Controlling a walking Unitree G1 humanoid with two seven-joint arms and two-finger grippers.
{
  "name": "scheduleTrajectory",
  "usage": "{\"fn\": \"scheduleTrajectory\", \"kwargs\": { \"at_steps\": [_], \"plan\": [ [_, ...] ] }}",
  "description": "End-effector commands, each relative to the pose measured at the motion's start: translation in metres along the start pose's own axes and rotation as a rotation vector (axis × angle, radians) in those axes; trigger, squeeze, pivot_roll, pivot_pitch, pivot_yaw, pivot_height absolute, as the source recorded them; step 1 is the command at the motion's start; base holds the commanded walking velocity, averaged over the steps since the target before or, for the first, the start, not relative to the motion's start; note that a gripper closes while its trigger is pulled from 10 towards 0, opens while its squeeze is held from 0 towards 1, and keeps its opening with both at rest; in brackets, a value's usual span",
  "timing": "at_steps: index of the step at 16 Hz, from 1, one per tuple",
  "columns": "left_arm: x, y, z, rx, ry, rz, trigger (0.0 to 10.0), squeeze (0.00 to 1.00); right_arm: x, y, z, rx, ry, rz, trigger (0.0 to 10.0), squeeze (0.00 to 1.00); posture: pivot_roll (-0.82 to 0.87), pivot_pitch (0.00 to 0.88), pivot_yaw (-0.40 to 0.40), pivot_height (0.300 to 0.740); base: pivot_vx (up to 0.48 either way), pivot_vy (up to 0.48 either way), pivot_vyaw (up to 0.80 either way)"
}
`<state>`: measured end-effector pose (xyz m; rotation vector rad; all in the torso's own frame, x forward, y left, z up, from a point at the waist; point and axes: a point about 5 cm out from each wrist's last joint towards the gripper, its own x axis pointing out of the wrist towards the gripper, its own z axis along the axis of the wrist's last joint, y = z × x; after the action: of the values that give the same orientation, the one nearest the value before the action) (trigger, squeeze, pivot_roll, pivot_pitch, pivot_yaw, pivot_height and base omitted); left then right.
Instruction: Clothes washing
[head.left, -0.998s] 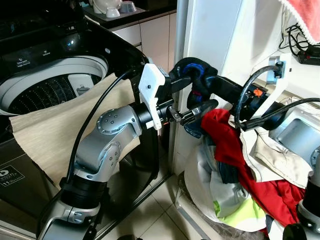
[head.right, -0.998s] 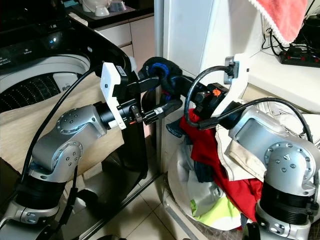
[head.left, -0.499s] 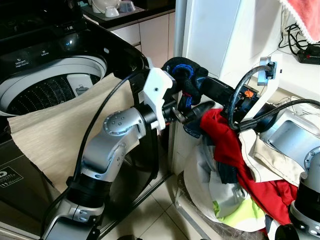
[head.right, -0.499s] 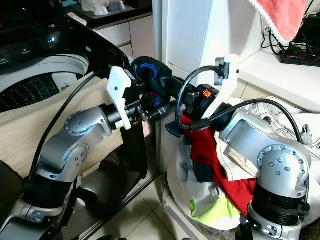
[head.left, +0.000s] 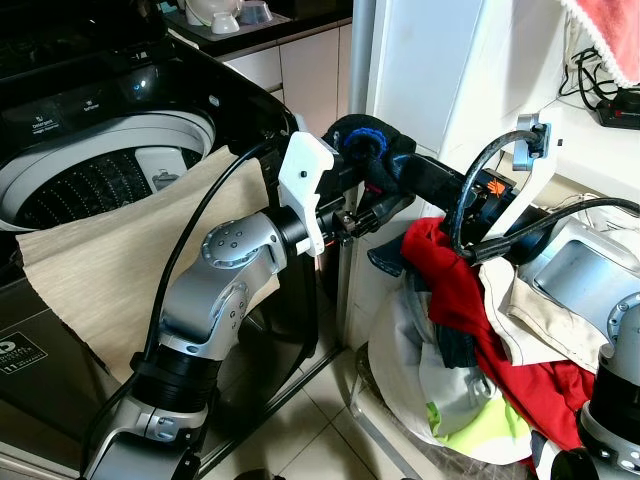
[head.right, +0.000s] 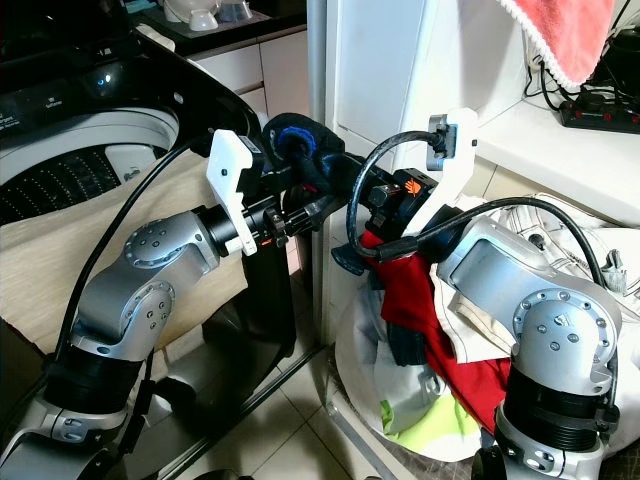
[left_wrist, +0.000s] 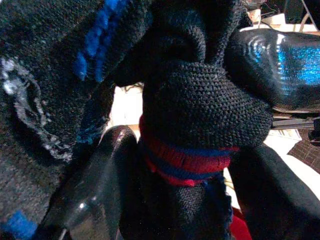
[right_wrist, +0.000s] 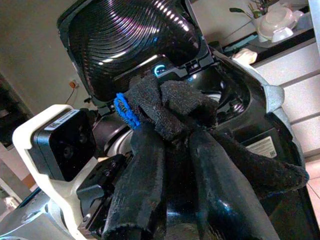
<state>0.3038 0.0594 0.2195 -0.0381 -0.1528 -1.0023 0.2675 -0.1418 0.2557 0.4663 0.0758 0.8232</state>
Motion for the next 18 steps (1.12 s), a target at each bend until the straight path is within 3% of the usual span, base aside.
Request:
{"fn": "scheduleTrajectory", "kwargs": {
  "at_steps": [1, 7, 11, 16, 17, 18],
  "plan": [
    [-0.001, 0.003, 0.009, 0.034, -0.026, 0.007, 0.0, 0.00, 0.001, 0.003, 0.003, -0.022, -0.001, 0.008, 0.0, 0.00, -0.10, 0.000, 0.049, 0.740, 0.000, 0.000, 0.00],
    [-0.003, 0.008, 0.010, 0.040, -0.034, 0.034, 0.0, 0.00, 0.001, 0.002, 0.003, -0.032, 0.004, -0.005, 0.0, 0.00, -0.10, 0.000, 0.052, 0.740, 0.000, 0.000, 0.00],
    [-0.003, 0.011, 0.011, 0.047, -0.032, 0.042, 0.0, 0.00, 0.001, 0.002, 0.003, -0.036, 0.003, -0.006, 0.8, 0.00, -0.10, 0.000, 0.053, 0.740, 0.000, 0.000, 0.00],
    [-0.004, 0.017, 0.013, 0.064, -0.039, 0.083, 0.0, 0.00, 0.002, 0.002, 0.002, -0.048, 0.007, -0.006, 4.4, 0.00, -0.10, 0.000, 0.051, 0.740, 0.000, 0.000, 0.00],
    [-0.005, 0.020, 0.013, 0.070, -0.042, 0.106, 0.0, 0.00, 0.002, 0.001, 0.003, -0.058, 0.011, -0.012, 10.0, 0.00, -0.10, 0.000, 0.052, 0.740, 0.000, 0.000, 0.00],
    [-0.005, 0.024, 0.014, 0.076, -0.047, 0.141, 0.0, 0.00, 0.002, 0.001, 0.003, -0.065, 0.012, -0.016, 10.0, 0.00, -0.10, 0.000, 0.053, 0.740, 0.000, 0.000, 0.00]
  ]
}}
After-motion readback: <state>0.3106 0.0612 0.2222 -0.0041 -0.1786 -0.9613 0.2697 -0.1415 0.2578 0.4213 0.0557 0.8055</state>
